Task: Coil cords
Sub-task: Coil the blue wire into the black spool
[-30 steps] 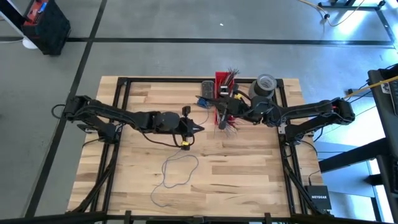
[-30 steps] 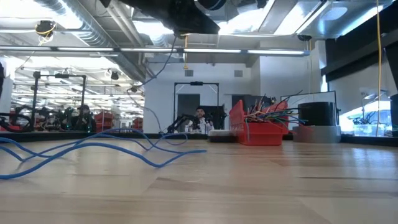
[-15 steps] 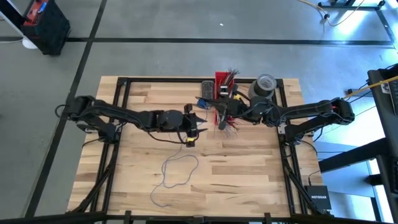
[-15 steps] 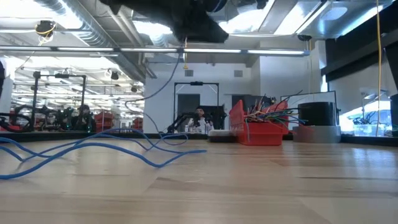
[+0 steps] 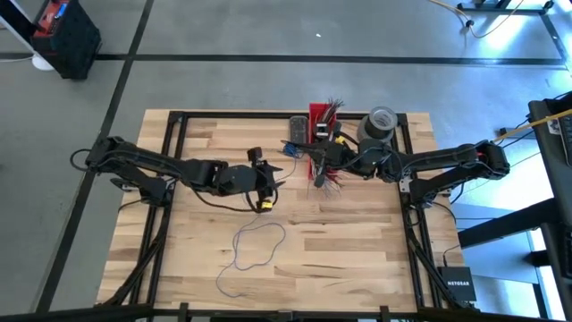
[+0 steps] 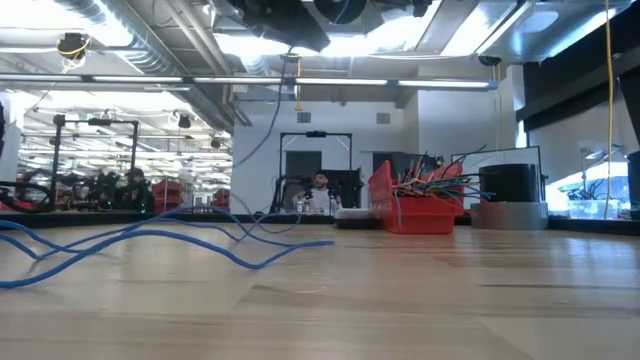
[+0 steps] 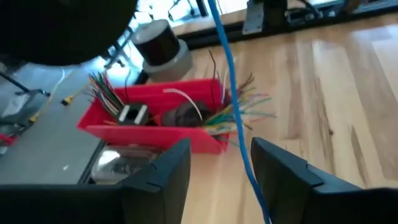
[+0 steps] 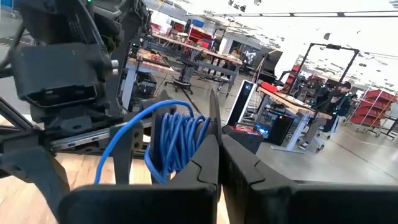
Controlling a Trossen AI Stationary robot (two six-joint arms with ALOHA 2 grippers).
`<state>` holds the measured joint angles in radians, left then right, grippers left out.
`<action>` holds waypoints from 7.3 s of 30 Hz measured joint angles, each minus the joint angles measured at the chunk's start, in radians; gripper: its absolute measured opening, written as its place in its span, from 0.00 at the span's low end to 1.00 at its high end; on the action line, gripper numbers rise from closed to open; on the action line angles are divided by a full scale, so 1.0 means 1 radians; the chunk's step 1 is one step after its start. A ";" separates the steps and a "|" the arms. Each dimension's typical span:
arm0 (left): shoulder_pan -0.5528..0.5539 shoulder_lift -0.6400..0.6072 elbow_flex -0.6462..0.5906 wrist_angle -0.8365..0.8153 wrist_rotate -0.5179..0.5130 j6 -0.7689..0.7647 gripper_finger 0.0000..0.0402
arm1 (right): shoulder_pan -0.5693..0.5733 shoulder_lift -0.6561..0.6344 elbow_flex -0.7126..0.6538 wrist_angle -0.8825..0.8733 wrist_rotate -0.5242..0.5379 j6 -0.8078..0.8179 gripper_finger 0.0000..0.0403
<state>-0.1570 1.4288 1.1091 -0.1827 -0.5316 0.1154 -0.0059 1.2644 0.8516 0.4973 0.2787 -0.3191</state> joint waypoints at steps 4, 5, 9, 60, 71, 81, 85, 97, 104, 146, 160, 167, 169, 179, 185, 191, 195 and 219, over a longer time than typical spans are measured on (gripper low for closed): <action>-0.008 0.000 0.000 0.031 0.000 0.029 0.38 | 0.000 0.000 0.000 0.000 0.000 -0.002 0.02; -0.010 0.000 0.000 0.040 0.000 0.031 0.38 | 0.000 0.000 0.000 0.000 0.000 -0.002 0.02; -0.015 -0.001 0.000 0.066 0.000 0.036 0.35 | 0.000 0.000 0.000 0.000 0.000 -0.002 0.02; 0.056 0.100 0.001 0.360 0.035 0.048 0.01 | 0.092 -0.036 0.002 0.099 -0.028 -0.005 0.02; -0.034 0.084 0.048 0.276 0.040 0.073 0.01 | 0.091 -0.033 0.002 -0.099 0.139 -0.112 0.02; -0.001 0.069 0.049 0.352 0.030 0.075 0.01 | 0.090 0.058 -0.001 -0.131 0.092 -0.110 0.02; 0.025 0.070 0.050 0.327 0.034 0.042 0.01 | 0.090 0.060 -0.001 -0.117 0.046 -0.119 0.02; 0.040 0.071 0.048 0.182 0.028 -0.066 0.01 | 0.092 0.060 -0.003 -0.107 0.066 -0.102 0.02; 0.028 0.071 0.047 0.182 0.024 -0.066 0.01 | 0.092 0.060 -0.003 -0.108 0.076 -0.095 0.02; 0.017 0.072 0.042 0.173 0.035 -0.062 0.01 | 0.090 0.062 0.001 -0.144 0.070 -0.043 0.02; 0.041 0.108 0.043 0.221 0.030 -0.055 0.01 | 0.090 0.064 -0.001 -0.064 0.080 0.074 0.02; 0.049 0.145 0.045 0.230 0.023 -0.046 0.01 | 0.093 0.030 -0.001 0.097 0.060 0.047 0.02; 0.056 0.145 0.045 0.230 0.024 -0.043 0.01 | 0.092 0.029 -0.003 0.132 0.050 0.029 0.02; 0.061 0.142 0.050 0.238 0.026 -0.004 0.01 | 0.092 -0.102 0.014 0.063 0.037 -0.007 0.02; 0.061 0.143 0.049 0.240 0.031 0.012 0.01 | 0.092 -0.141 0.104 -0.042 0.014 -0.008 0.02; 0.061 0.146 0.046 0.206 0.030 0.013 0.01 | 0.092 -0.149 0.206 -0.144 0.010 -0.024 0.02; 0.061 0.146 0.045 0.202 0.030 0.012 0.01 | 0.092 -0.149 0.264 -0.171 -0.027 -0.027 0.02; 0.074 0.028 0.038 -0.060 -0.129 -0.011 0.01 | 0.092 -0.141 0.303 -0.742 -0.072 0.026 0.02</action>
<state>-0.0835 1.4567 1.1473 -0.2432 -0.6603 0.1043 0.0859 1.1234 1.1547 -0.2449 0.2067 -0.2931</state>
